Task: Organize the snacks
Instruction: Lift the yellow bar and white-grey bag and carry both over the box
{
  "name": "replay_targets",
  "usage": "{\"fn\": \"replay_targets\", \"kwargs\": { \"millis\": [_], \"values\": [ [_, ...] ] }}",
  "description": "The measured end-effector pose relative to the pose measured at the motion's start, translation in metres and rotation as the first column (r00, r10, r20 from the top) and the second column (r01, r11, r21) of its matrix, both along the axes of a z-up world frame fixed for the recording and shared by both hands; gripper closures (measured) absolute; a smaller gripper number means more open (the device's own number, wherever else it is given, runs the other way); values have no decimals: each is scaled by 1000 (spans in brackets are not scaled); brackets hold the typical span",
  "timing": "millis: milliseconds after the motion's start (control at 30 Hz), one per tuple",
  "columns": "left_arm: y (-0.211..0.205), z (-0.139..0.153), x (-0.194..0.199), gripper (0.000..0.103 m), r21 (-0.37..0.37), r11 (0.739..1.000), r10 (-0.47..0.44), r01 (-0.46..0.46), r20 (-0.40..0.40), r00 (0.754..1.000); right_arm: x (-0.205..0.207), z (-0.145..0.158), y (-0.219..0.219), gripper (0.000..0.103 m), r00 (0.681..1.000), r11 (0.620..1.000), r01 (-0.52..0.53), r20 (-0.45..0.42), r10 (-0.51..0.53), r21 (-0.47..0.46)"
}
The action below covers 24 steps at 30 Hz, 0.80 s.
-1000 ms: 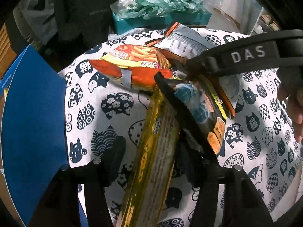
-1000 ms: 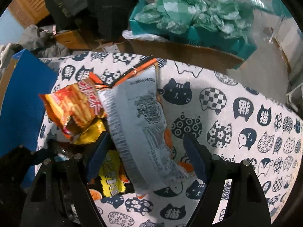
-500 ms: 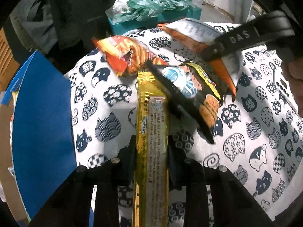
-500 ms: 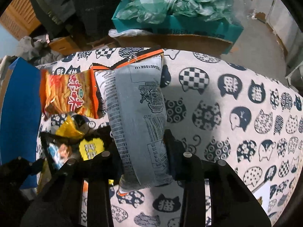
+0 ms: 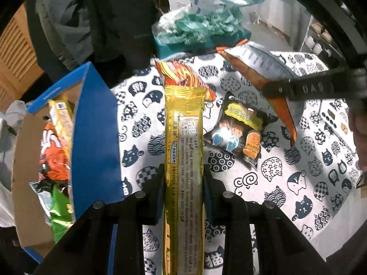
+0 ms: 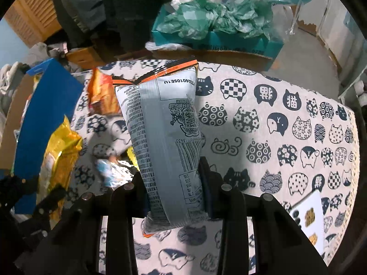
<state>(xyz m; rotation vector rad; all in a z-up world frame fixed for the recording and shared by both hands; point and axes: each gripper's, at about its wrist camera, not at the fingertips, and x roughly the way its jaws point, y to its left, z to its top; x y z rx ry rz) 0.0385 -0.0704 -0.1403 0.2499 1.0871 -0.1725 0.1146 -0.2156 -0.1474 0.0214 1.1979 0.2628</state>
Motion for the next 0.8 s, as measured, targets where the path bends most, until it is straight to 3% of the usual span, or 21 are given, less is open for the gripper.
{"fn": "replay_targets", "kwargs": {
  "millis": [800],
  "values": [
    [17,77,-34,74,-74,997,7,4,145,989,-68,73,24,69,996,991,-28,89,17,132]
  ]
}}
